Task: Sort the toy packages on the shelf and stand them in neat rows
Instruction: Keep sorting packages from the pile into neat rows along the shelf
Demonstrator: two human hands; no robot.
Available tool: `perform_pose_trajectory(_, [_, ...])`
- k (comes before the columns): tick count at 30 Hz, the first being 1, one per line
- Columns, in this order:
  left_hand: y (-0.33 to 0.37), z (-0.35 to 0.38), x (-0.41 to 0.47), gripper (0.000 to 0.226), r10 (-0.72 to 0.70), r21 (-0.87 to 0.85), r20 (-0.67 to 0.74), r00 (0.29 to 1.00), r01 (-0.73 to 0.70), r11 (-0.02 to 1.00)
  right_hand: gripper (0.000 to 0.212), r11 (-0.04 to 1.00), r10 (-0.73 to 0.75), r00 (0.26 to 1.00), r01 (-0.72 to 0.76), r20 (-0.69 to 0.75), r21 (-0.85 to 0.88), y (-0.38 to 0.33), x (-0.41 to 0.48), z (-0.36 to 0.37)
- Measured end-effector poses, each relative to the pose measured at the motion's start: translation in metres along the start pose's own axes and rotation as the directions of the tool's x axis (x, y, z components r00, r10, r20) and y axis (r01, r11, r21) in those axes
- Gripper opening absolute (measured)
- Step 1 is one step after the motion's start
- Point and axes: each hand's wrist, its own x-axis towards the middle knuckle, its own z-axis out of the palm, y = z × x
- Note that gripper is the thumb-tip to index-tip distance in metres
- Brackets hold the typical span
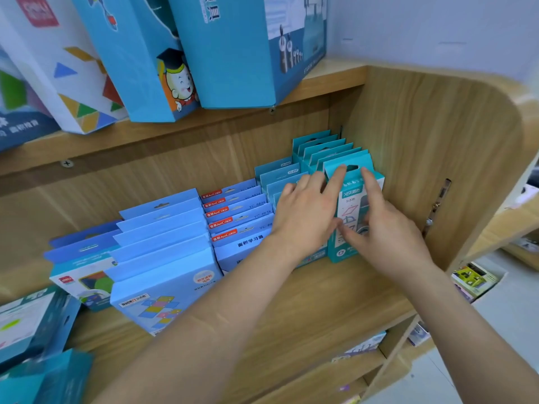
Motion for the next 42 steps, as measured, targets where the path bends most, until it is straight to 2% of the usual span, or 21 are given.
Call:
perform_pose_trajectory(4, [-0.001,-0.005,-0.001,0.088,0.008,-0.013,0.020,1.000,-0.008,1.000,0.087,0.984,-0.019,1.000,0.018,0.000,0.175,-0.004,-0.010,-0.007])
perform_pose_trajectory(11, [-0.003,-0.019,-0.010,0.073,-0.005,-0.179,-0.012,1.000,0.003,0.984,0.072,0.877,0.008,1.000,0.003,-0.022,0.480,-0.006,-0.026,-0.013])
perform_pose_trajectory(16, [-0.005,-0.030,-0.020,0.063,-0.033,-0.287,-0.042,0.999,0.020,0.958,0.060,0.826,0.063,0.994,-0.002,-0.089,0.564,-0.008,-0.033,-0.017])
perform_pose_trajectory(20, [-0.012,-0.046,-0.042,0.050,-0.095,-0.354,-0.084,0.992,0.059,0.933,0.039,0.801,0.057,0.990,0.034,-0.133,0.597,-0.019,-0.040,-0.019])
perform_pose_trajectory(24, [-0.030,-0.073,-0.093,0.030,-0.225,-0.458,-0.108,0.968,0.153,0.876,0.024,0.752,-0.030,0.995,0.083,-0.091,0.654,-0.057,-0.051,-0.006])
perform_pose_trajectory(28, [-0.060,-0.101,-0.170,0.022,-0.354,-0.414,-0.079,0.932,0.292,0.862,0.021,0.687,-0.222,0.975,0.162,-0.009,0.709,-0.117,-0.069,0.022])
perform_pose_trajectory(31, [-0.088,-0.124,-0.234,0.021,-0.450,-0.337,-0.075,0.890,0.402,0.852,0.016,0.664,-0.335,0.937,0.157,0.103,0.731,-0.160,-0.084,0.046])
perform_pose_trajectory(33, [-0.106,-0.140,-0.276,0.020,-0.531,-0.295,-0.093,0.842,0.486,0.823,0.021,0.654,-0.396,0.901,0.141,0.179,0.743,-0.187,-0.096,0.061])
perform_pose_trajectory(38, [-0.147,-0.177,-0.370,0.021,-0.668,-0.148,-0.110,0.736,0.652,0.744,0.030,0.661,-0.562,0.757,0.170,0.333,0.731,-0.250,-0.130,0.095])
perform_pose_trajectory(40, [-0.163,-0.188,-0.399,0.023,-0.701,-0.077,-0.052,0.711,0.697,0.713,0.043,0.695,-0.624,0.675,0.247,0.394,0.675,-0.273,-0.144,0.106])
perform_pose_trajectory(42, [-0.177,-0.192,-0.422,0.032,-0.719,-0.022,0.056,0.693,0.721,0.693,0.065,0.725,-0.652,0.595,0.308,0.469,0.617,-0.294,-0.156,0.115])
